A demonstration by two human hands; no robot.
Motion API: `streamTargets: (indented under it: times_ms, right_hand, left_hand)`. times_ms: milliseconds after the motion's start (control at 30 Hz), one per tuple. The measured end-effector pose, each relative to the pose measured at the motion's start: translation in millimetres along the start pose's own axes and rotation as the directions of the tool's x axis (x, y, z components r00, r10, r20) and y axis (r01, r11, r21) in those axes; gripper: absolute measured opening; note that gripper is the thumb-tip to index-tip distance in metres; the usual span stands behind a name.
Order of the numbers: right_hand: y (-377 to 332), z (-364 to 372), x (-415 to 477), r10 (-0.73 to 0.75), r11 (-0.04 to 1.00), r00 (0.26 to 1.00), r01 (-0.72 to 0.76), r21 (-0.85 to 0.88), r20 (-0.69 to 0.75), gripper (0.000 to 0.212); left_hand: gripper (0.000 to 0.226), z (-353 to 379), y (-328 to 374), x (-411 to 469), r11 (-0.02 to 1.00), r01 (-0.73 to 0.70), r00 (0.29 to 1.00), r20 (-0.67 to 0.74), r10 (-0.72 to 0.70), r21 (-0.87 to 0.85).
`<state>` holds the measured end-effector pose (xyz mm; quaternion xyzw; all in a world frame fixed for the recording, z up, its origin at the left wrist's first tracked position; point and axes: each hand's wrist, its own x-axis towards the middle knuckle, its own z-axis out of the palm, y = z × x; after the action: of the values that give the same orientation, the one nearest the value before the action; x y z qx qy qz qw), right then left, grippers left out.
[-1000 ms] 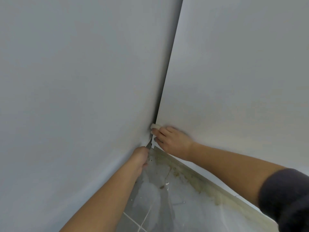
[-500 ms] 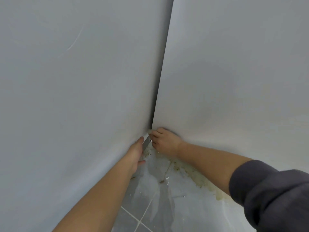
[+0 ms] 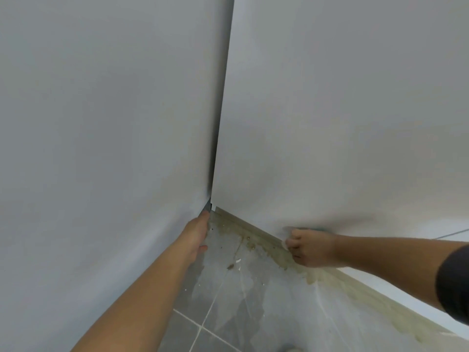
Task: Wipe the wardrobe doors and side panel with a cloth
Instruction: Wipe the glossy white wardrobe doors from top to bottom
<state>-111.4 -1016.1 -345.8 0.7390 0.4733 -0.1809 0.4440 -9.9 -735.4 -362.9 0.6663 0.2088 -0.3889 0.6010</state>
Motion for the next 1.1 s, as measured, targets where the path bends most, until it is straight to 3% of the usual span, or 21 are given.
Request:
streamTargets:
  times_ms: [133, 400, 633, 733, 900, 1100]
  right_hand:
    - [12, -14, 10, 0.012, 0.999, 0.997, -0.016, -0.043, -0.071, 0.014]
    - [59, -59, 110, 0.227, 0.974, 0.949, -0.226, 0.028, -0.217, 0.009]
    - [59, -61, 139, 0.291, 0.951, 0.939, -0.262, 0.165, -0.186, 0.007]
    - [38, -42, 129, 0.289, 0.944, 0.948, -0.258, 0.206, -0.134, 0.006]
    - [2, -4, 75, 0.167, 0.94, 0.985, -0.148, 0.307, -0.035, 0.022]
    - [-16, -2, -26, 0.091, 0.98, 0.996, -0.089, 0.178, -0.004, 0.027]
  left_hand:
    - [0.046, -10, -2, 4, 1.0, -0.005, 1.0, -0.028, 0.006, 0.009]
    - [0.037, -18, -16, 14, 1.0, 0.013, 0.993, -0.114, -0.014, -0.003]
    - [0.039, -13, -20, 14, 0.994, 0.045, 0.993, -0.114, -0.033, 0.096]
    - [0.042, -14, -22, 14, 0.989, 0.058, 0.993, -0.114, -0.043, 0.136]
    - [0.05, -3, -23, 12, 0.988, 0.043, 0.995, -0.1, -0.029, 0.145]
    - [0.047, 20, -17, 5, 0.983, 0.022, 0.996, -0.089, -0.005, 0.181]
